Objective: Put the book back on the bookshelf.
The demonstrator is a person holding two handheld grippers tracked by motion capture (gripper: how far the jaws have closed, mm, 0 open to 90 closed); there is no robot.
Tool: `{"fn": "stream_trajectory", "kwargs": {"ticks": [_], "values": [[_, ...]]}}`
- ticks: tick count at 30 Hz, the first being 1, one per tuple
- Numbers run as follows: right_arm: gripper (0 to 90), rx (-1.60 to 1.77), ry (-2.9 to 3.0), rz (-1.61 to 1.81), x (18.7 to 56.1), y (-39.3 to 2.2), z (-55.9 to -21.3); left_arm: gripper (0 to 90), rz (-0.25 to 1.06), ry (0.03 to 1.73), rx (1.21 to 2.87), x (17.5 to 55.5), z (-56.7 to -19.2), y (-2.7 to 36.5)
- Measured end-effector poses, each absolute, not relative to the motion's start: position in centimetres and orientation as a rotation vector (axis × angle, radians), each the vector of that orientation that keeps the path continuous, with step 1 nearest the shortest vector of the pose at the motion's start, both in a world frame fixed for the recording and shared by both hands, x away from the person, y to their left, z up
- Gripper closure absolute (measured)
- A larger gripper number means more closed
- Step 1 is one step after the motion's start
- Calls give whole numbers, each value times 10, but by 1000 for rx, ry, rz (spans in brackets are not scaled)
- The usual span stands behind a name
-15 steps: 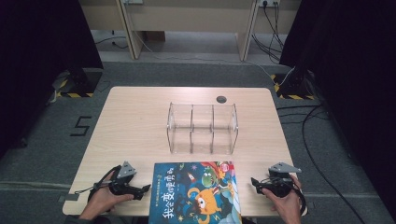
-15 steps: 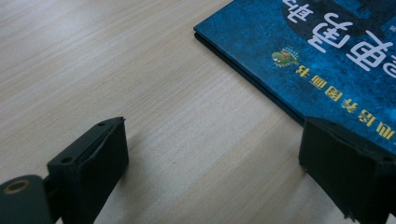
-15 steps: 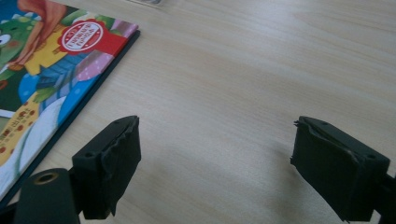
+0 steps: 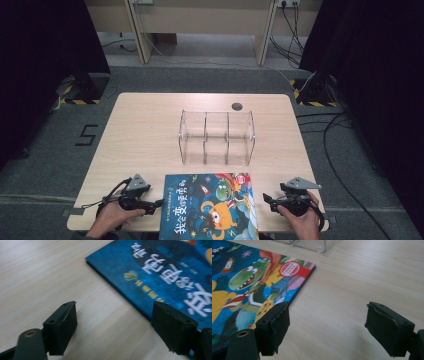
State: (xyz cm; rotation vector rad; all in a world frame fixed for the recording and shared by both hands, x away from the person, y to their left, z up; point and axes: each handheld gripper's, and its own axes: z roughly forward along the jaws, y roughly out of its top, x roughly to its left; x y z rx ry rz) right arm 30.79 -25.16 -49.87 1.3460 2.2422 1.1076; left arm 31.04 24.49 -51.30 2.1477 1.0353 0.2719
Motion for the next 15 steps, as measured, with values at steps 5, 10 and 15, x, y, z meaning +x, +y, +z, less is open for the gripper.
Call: {"fn": "stream_trajectory", "kwargs": {"ticks": [5,10,15], "values": [[244,1336,2244,1191,300,-246,-497,360,246,1002,2162,307,-512,245],[253,1319,2278,1198,295,-241,-499,442,149,991,2169,306,-509,245],[260,1311,2289,1198,293,-239,-498,442,91,980,2151,305,-509,241]]}}
